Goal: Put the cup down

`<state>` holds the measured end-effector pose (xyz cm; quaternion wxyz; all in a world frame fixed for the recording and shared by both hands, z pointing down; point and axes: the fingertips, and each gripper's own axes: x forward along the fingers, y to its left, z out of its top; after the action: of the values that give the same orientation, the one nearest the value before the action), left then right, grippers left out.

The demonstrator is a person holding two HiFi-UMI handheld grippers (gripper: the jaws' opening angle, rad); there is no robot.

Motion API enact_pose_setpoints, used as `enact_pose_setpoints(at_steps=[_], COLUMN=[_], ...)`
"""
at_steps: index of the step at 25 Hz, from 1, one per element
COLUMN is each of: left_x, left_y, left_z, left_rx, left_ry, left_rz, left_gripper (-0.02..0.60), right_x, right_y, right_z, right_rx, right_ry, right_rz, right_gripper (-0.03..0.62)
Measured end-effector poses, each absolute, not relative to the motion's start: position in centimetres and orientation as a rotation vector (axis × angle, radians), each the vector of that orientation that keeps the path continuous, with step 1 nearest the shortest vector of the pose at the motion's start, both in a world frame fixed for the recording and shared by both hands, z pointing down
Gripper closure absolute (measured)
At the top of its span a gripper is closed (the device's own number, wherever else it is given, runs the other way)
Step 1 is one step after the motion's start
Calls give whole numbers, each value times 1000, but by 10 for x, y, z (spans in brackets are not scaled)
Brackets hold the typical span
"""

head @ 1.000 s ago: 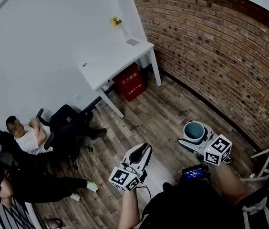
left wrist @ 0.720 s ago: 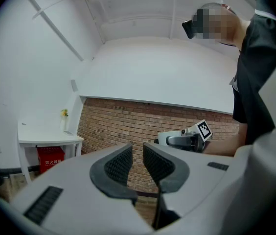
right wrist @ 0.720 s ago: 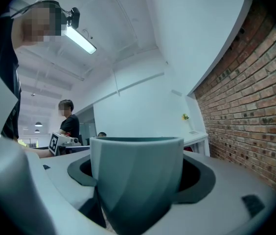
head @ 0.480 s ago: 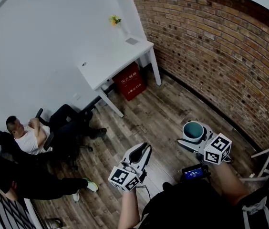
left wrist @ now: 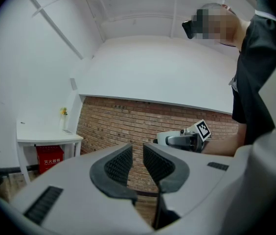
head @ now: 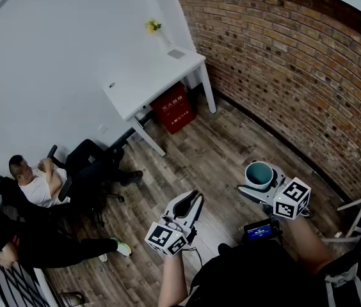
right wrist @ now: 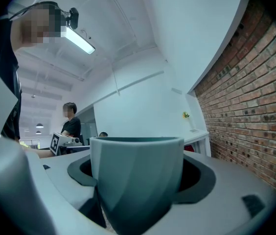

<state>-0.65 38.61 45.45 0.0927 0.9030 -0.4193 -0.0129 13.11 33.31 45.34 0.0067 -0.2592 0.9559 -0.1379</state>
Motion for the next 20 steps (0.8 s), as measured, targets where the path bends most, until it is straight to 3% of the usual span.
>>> enact_pose_setpoints(at_steps=[20], left_x=[17], left_y=[345], left_z=[463], left_rx=[2641], left_ry=[-1315], left_rz=[-8], left_gripper=[506], right_x=[174], right_y=[290], right_z=[475], right_rx=[-797], right_ry=[2969], right_rz=[-509], right_gripper=[187])
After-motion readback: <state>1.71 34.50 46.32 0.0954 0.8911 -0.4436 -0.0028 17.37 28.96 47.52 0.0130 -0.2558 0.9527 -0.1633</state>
